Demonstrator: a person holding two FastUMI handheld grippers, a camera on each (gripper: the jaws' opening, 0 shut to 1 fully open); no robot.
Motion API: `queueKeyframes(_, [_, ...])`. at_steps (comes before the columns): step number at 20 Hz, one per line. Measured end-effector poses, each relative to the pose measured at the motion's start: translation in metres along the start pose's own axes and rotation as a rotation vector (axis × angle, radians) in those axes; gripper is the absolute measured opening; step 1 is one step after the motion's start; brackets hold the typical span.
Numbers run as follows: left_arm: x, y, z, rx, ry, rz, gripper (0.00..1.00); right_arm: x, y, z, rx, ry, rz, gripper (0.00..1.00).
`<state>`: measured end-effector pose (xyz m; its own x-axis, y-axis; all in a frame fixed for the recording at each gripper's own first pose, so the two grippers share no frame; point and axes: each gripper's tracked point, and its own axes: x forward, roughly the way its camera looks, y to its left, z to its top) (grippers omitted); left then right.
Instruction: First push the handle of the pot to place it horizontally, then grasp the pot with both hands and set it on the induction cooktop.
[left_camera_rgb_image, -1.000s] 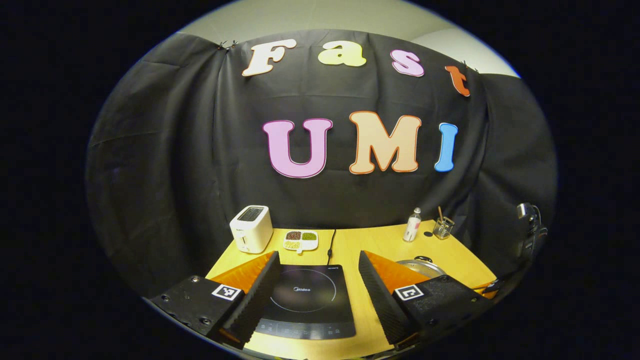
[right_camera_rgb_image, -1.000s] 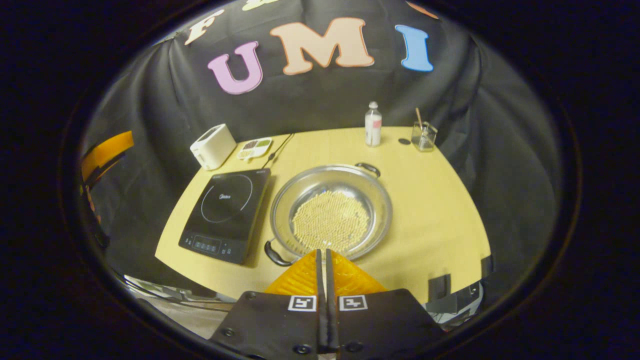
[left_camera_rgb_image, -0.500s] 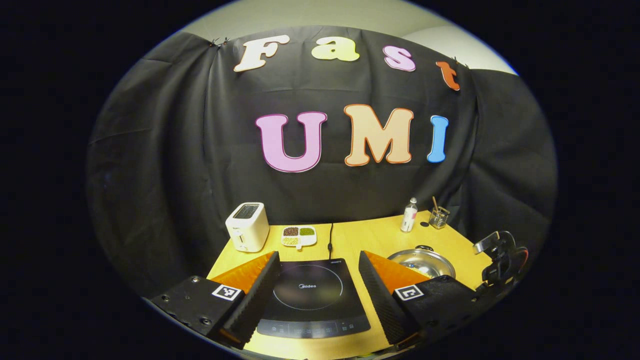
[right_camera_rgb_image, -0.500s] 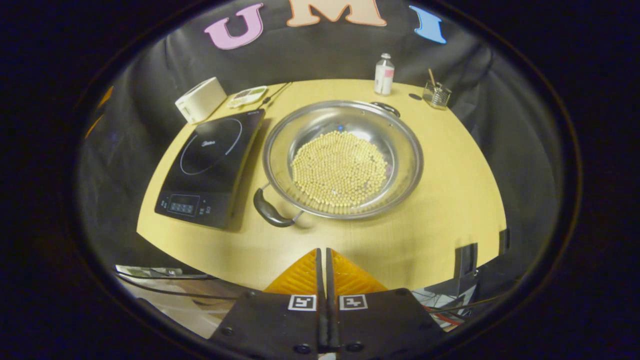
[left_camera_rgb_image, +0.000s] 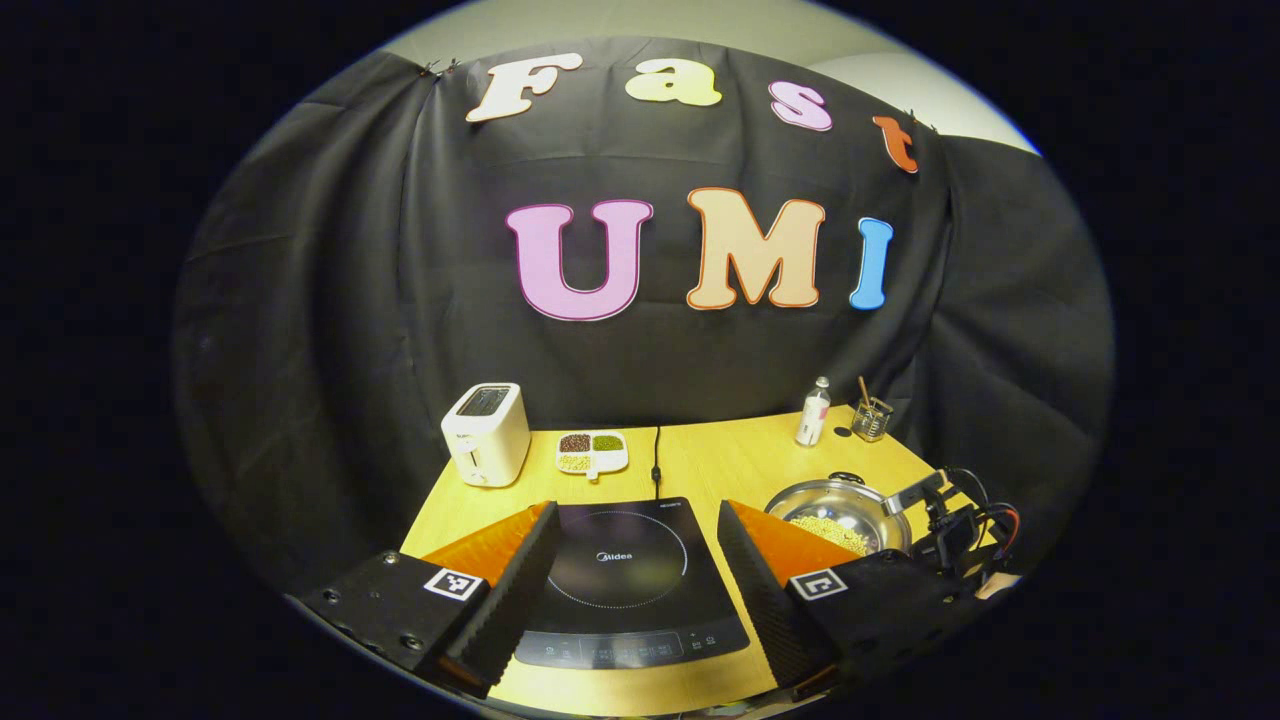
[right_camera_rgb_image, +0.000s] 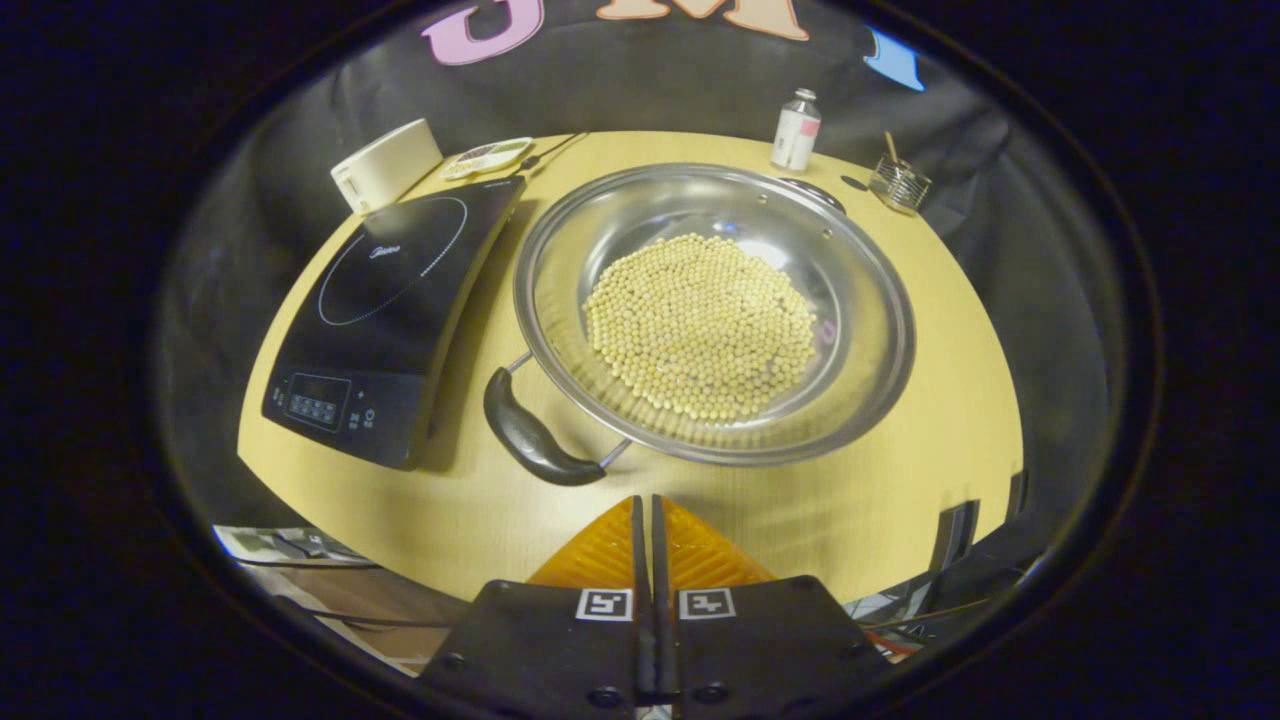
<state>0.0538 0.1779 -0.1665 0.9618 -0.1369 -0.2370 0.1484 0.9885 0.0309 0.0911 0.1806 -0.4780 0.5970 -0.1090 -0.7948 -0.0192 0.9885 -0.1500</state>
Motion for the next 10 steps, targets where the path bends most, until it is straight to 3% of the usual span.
queueKeyframes(10, [0.003, 0.022, -0.017, -0.03, 0.031, 0.017, 0.96, 0.014, 0.018, 0.01, -0.084, 0.037, -0.023, 0.03])
